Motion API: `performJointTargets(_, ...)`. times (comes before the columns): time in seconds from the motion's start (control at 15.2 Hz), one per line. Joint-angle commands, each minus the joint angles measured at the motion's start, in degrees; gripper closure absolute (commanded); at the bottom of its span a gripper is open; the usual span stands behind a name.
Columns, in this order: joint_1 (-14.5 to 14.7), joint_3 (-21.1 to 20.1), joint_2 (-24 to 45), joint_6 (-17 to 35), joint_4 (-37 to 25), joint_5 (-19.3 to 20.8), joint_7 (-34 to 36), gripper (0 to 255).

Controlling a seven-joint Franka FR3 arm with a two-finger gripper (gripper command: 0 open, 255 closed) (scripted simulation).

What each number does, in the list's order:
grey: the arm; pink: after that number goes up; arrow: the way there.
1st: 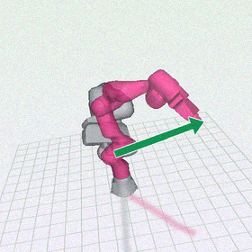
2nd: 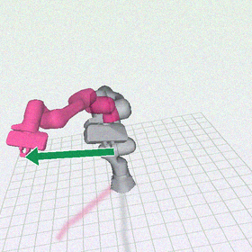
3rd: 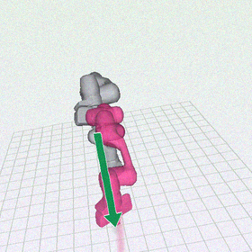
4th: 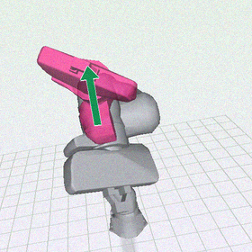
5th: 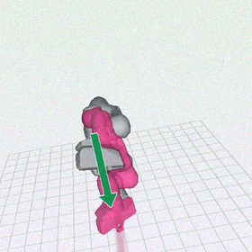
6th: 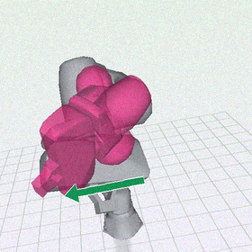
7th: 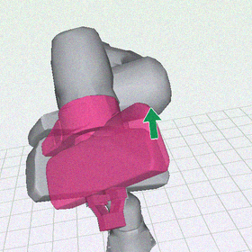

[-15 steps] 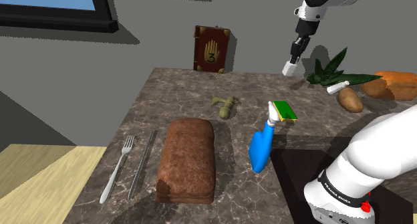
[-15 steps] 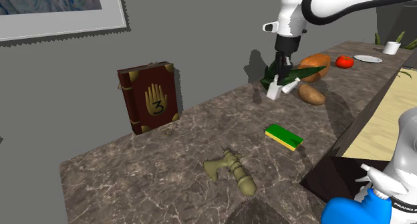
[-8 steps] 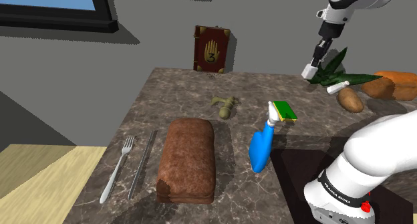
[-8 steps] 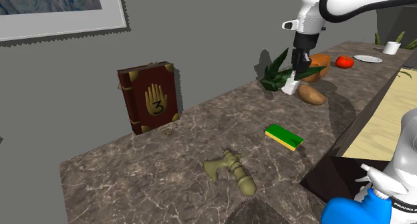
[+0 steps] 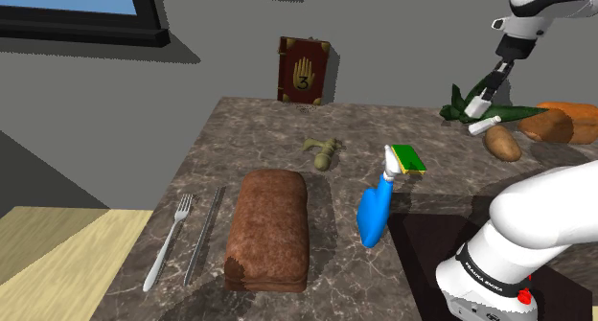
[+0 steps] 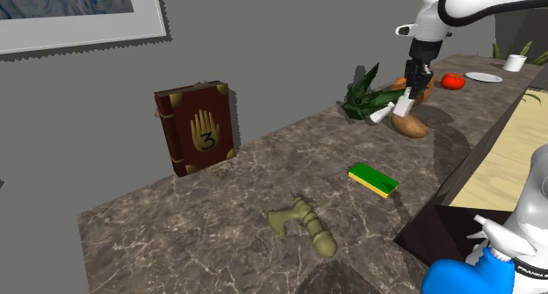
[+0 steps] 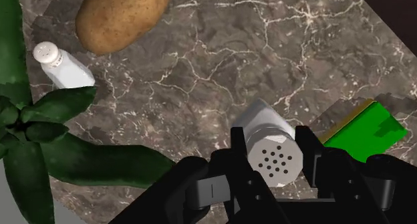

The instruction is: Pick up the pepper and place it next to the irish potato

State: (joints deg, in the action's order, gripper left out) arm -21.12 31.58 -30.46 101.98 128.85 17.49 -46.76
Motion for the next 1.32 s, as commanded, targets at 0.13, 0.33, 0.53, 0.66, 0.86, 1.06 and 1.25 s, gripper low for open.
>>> performJointTargets(0.13, -2.0, 4.2, -0.6, -0.2, -0.8, 2.2, -5.5, 255)
performJointTargets(0.33, -3.0, 7.8, 0.0, -0.2, -2.4, 3.3, -9.8, 255)
performJointTargets(0.53, -3.6, 11.6, 1.1, 0.7, -3.7, 4.2, -13.9, 255)
performJointTargets(0.66, -3.6, 12.0, 1.2, 2.2, -2.3, 4.5, -13.8, 255)
performJointTargets(0.86, -3.7, 12.8, 1.5, 4.5, -0.3, 4.8, -13.7, 255)
performJointTargets(1.06, -3.7, 13.6, 1.9, 6.9, 1.6, 5.1, -13.6, 255)
performJointTargets(1.25, -3.7, 14.5, 2.5, 9.3, 3.4, 5.4, -13.6, 255)
